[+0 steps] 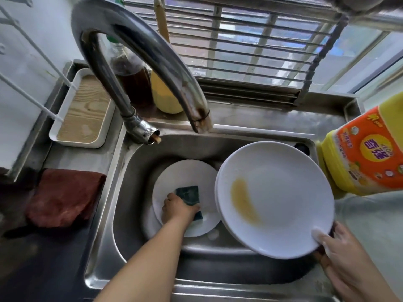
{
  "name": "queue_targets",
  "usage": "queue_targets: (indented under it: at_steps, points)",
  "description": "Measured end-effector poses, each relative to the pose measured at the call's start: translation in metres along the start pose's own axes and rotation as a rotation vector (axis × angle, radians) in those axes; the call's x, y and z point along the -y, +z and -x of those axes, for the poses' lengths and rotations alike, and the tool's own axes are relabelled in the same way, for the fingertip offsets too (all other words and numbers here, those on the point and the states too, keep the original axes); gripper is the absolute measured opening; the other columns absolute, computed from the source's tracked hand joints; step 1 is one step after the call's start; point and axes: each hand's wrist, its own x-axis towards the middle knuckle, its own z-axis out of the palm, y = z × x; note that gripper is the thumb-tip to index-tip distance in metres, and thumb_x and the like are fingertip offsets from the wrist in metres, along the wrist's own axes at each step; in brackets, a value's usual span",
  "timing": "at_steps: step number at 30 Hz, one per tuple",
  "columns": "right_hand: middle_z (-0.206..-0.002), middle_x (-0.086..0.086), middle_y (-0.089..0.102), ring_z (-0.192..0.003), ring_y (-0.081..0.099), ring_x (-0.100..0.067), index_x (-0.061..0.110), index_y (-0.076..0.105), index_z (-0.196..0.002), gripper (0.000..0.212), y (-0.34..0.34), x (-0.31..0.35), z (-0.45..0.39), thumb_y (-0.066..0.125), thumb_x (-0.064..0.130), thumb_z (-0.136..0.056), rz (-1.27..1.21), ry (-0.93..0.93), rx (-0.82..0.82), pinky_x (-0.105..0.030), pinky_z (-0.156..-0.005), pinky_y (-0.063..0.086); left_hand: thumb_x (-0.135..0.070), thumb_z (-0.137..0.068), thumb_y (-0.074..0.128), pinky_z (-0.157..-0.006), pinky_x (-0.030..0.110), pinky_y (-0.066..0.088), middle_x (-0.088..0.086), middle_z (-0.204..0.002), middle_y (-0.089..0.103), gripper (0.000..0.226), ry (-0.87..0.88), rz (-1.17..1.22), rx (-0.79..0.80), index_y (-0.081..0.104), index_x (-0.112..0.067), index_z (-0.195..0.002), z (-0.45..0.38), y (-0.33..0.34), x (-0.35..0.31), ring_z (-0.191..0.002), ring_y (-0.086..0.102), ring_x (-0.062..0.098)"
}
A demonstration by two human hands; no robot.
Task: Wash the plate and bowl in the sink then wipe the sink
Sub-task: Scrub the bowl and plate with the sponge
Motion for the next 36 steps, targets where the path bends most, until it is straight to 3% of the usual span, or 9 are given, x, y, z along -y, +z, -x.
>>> queue_targets:
  at_steps: [3, 5, 10, 13, 16, 20, 23, 27, 36]
  points:
    - [-0.099, -0.007, 0.063, -0.085, 0.060, -0.022, 0.008, 0.050, -0.122, 0.033, 0.002, 0.000, 0.005, 0.041, -0.008, -0.094, 0.014, -0.006, 0.015, -0.026, -0.058, 0.058, -0.033, -0.072, 0.078, -0.091, 0.036, 0.048, 0.012, -0.116, 0.061, 0.059, -0.033, 0.112, 0.007, 0.051, -0.008, -0.117, 0.001, -0.001, -0.003, -0.102, 0.059, 0.029]
    - [-0.097, -0.006, 0.063, -0.084, 0.060, -0.023, 0.008, 0.050, -0.121, 0.034, 0.001, 0.001, 0.006, 0.042, -0.009, -0.093, 0.004, -0.013, 0.025, -0.024, -0.054, 0.056, -0.029, -0.074, 0.077, -0.087, 0.034, 0.049, 0.011, -0.108, 0.064, 0.043, -0.005, 0.176, 0.036, 0.058, -0.009, -0.107, 0.004, -0.006, -0.004, -0.096, 0.060, 0.027]
    - [-0.094, -0.012, 0.062, -0.080, 0.060, -0.025, 0.004, 0.050, -0.119, 0.033, 0.003, 0.001, 0.007, 0.042, -0.013, -0.091, 0.039, -0.016, 0.032, -0.023, -0.050, 0.056, -0.025, -0.069, 0.082, -0.086, 0.040, 0.054, 0.009, -0.098, 0.070, 0.038, 0.076, 0.520, 0.116, 0.065, -0.012, -0.100, 0.033, -0.047, 0.004, -0.089, 0.066, 0.026]
    - [-0.092, -0.015, 0.061, -0.075, 0.059, -0.024, 0.004, 0.052, -0.106, 0.028, 0.011, -0.001, 0.009, 0.043, -0.015, -0.089, 0.088, -0.017, 0.054, -0.022, -0.045, 0.054, -0.011, -0.074, 0.079, -0.074, 0.037, 0.058, 0.014, -0.094, 0.071, 0.033, 0.137, 0.715, 0.160, 0.064, -0.006, -0.104, 0.059, -0.083, 0.012, -0.085, 0.068, 0.029]
    - [-0.097, -0.018, 0.058, -0.078, 0.058, -0.026, 0.004, 0.050, -0.104, 0.024, 0.022, -0.008, 0.009, 0.043, -0.014, -0.090, 0.142, 0.025, 0.087, -0.035, -0.058, 0.055, -0.008, -0.080, 0.073, -0.061, 0.029, 0.055, 0.015, -0.093, 0.071, 0.026, 0.163, 0.809, 0.198, 0.064, -0.005, -0.104, 0.085, -0.116, 0.019, -0.080, 0.069, 0.027]
    - [-0.103, -0.021, 0.059, -0.093, 0.060, -0.035, 0.004, 0.051, -0.100, 0.022, 0.047, -0.024, 0.006, 0.047, -0.012, -0.086, 0.231, 0.026, 0.187, -0.052, -0.082, 0.053, -0.011, -0.082, 0.071, -0.072, 0.034, 0.054, 0.016, -0.099, 0.072, 0.028, 0.176, 0.889, 0.186, 0.063, -0.006, -0.109, 0.107, -0.142, 0.028, -0.088, 0.069, 0.030]
    - [-0.106, -0.018, 0.059, -0.098, 0.060, -0.036, 0.004, 0.050, -0.113, 0.037, 0.069, -0.046, -0.012, 0.050, -0.008, -0.077, 0.316, 0.069, 0.270, -0.055, -0.083, 0.053, -0.011, -0.083, 0.069, -0.076, 0.036, 0.054, 0.015, -0.097, 0.073, 0.028, 0.182, 0.941, 0.172, 0.063, -0.006, -0.110, 0.120, -0.153, 0.035, -0.089, 0.069, 0.030]
    - [-0.111, -0.023, 0.063, -0.098, 0.062, -0.042, -0.001, 0.051, -0.119, 0.067, 0.091, -0.116, -0.082, 0.046, 0.003, -0.053, 0.286, 0.108, 0.358, -0.060, -0.079, 0.052, -0.009, -0.085, 0.066, -0.061, 0.028, 0.057, 0.013, -0.096, 0.073, 0.023, 0.163, 0.996, 0.152, 0.063, -0.008, -0.107, 0.130, -0.160, 0.045, -0.081, 0.070, 0.024]
    - [-0.112, -0.020, 0.055, -0.101, 0.055, -0.041, 0.000, 0.045, -0.119, 0.034, 0.125, -0.088, -0.042, 0.037, -0.015, -0.090, 0.254, 0.222, 0.235, -0.056, -0.094, 0.045, -0.009, -0.090, 0.058, -0.062, 0.029, 0.059, 0.008, -0.090, 0.074, 0.015, 0.179, 1.022, 0.218, 0.064, -0.011, -0.105, 0.133, -0.155, 0.052, -0.078, 0.072, 0.019]
